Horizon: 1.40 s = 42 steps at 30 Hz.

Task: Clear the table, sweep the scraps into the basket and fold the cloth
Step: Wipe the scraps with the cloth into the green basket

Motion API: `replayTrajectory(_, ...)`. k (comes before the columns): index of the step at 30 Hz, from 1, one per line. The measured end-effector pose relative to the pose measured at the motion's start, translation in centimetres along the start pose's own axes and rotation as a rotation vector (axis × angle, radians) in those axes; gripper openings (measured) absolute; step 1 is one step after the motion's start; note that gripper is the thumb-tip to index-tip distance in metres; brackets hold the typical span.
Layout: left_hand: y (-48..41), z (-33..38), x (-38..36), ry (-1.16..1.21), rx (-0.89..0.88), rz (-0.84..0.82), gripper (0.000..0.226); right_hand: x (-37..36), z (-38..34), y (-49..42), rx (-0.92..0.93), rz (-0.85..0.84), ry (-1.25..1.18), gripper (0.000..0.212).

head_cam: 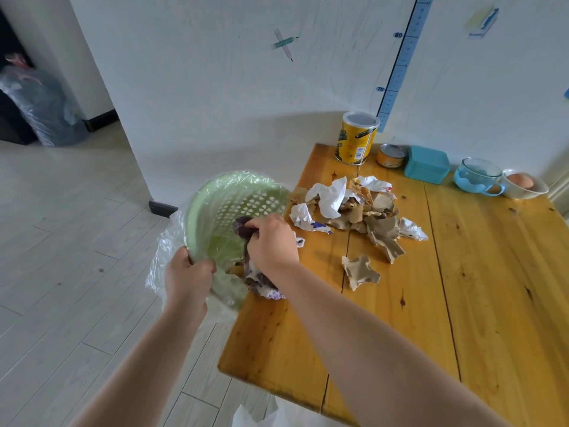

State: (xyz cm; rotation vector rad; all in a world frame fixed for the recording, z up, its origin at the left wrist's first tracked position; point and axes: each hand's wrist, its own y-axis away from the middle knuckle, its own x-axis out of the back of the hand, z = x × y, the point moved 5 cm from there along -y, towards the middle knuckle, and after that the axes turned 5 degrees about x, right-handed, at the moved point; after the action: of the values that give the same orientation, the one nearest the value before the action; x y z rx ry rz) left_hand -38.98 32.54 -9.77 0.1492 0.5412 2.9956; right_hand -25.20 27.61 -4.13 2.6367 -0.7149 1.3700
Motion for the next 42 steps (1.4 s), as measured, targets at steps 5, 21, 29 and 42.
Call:
replayTrajectory(5,0.6,0.8,-0.1,-0.025,-0.029,0.014,0.019,5.0,0.6,2.5,0.065,0.289,-0.059,0.034)
replayTrajectory(21,0.0,1.4,-1.7,-0.054,-0.053,0.032,0.024,7.0,9.4,7.1,-0.425,0.557,-0.177,0.037)
replayTrajectory(29,-2.2,2.0,-2.7,-0.114,-0.078,0.049,0.025,5.3,9.0,2.0,-0.362,0.488,-0.098,0.037)
replayTrajectory(42,-4.9,1.9,-4.0,-0.123,-0.068,-0.013,0.023,3.4,6.8,-1.5,-0.183,0.230,0.128,0.041)
